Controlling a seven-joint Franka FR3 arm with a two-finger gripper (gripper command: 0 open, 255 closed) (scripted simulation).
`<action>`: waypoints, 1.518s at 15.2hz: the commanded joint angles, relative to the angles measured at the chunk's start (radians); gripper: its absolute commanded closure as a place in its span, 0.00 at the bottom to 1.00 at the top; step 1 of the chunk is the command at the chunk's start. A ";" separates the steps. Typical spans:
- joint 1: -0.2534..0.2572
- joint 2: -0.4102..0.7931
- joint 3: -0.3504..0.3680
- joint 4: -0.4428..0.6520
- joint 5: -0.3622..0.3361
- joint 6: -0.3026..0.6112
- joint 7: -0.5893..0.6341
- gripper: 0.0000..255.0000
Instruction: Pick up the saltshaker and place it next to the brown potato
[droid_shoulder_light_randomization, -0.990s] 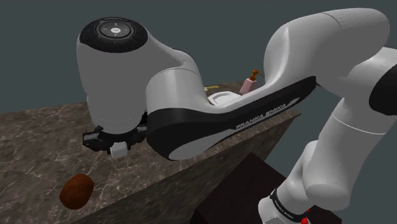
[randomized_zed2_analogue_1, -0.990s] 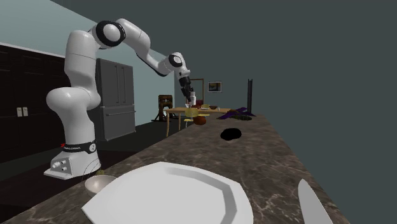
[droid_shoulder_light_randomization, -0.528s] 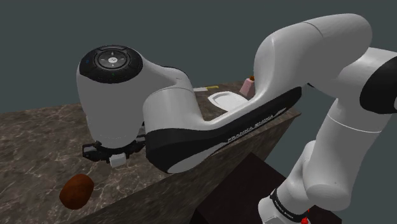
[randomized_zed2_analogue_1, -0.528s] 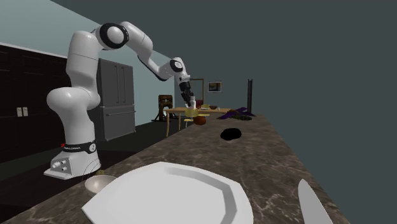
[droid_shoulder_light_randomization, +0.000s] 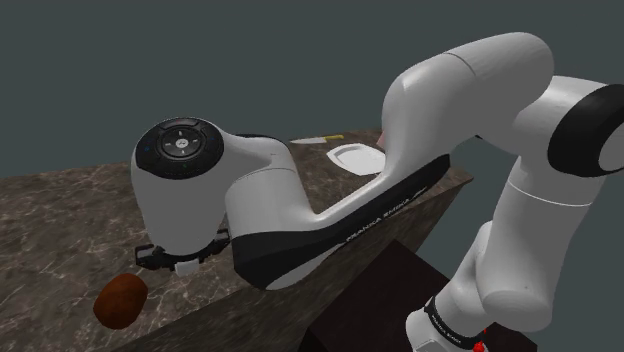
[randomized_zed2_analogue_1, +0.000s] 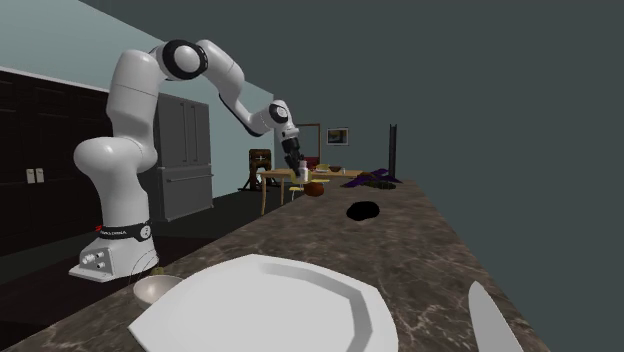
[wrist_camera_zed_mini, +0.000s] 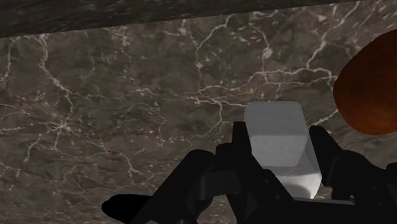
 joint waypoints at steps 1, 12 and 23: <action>0.003 0.014 -0.006 -0.011 -0.018 0.018 0.016 1.00; 0.034 0.101 -0.048 -0.050 -0.124 0.105 0.111 1.00; 0.039 0.113 -0.055 -0.053 -0.138 0.115 0.123 0.00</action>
